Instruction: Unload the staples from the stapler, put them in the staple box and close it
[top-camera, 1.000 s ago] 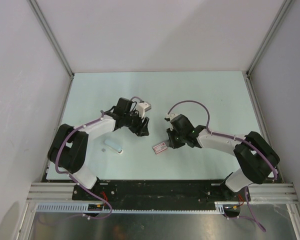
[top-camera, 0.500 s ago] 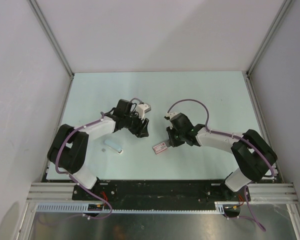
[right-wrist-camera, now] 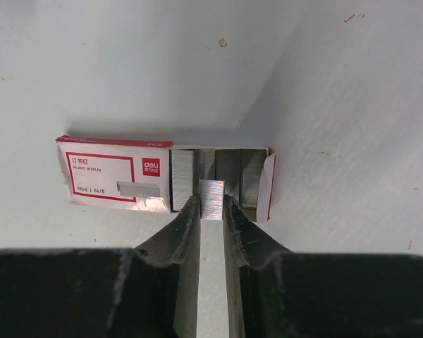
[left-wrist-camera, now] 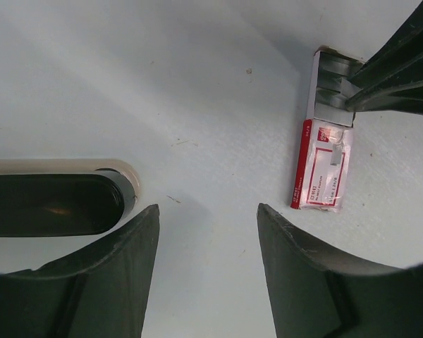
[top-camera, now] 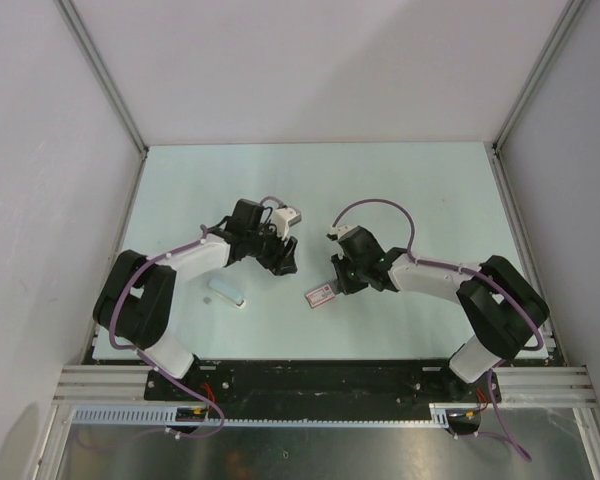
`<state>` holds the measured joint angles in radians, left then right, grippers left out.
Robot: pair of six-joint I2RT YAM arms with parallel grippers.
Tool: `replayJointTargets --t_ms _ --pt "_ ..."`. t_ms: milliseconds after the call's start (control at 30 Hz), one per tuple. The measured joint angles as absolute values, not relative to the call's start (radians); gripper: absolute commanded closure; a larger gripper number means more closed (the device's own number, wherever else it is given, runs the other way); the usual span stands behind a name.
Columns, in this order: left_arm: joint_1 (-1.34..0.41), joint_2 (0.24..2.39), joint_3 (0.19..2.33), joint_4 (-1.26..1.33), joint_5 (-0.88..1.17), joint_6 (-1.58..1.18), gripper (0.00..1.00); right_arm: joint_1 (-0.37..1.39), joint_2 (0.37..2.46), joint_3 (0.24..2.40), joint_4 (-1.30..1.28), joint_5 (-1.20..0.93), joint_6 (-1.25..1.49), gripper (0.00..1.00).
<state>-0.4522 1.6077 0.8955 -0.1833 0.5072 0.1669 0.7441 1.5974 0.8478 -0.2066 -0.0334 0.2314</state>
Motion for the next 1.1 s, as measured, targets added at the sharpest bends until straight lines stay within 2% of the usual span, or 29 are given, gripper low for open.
replayJointTargets --t_ms 933,1100 --pt "-0.452 1.604 0.884 -0.166 0.506 0.167 0.38 0.748 1.610 0.854 -0.203 -0.033 0.231 0.96" --pt "-0.452 1.604 0.884 -0.166 0.506 0.167 0.39 0.751 1.611 0.867 -0.202 -0.033 0.231 0.87"
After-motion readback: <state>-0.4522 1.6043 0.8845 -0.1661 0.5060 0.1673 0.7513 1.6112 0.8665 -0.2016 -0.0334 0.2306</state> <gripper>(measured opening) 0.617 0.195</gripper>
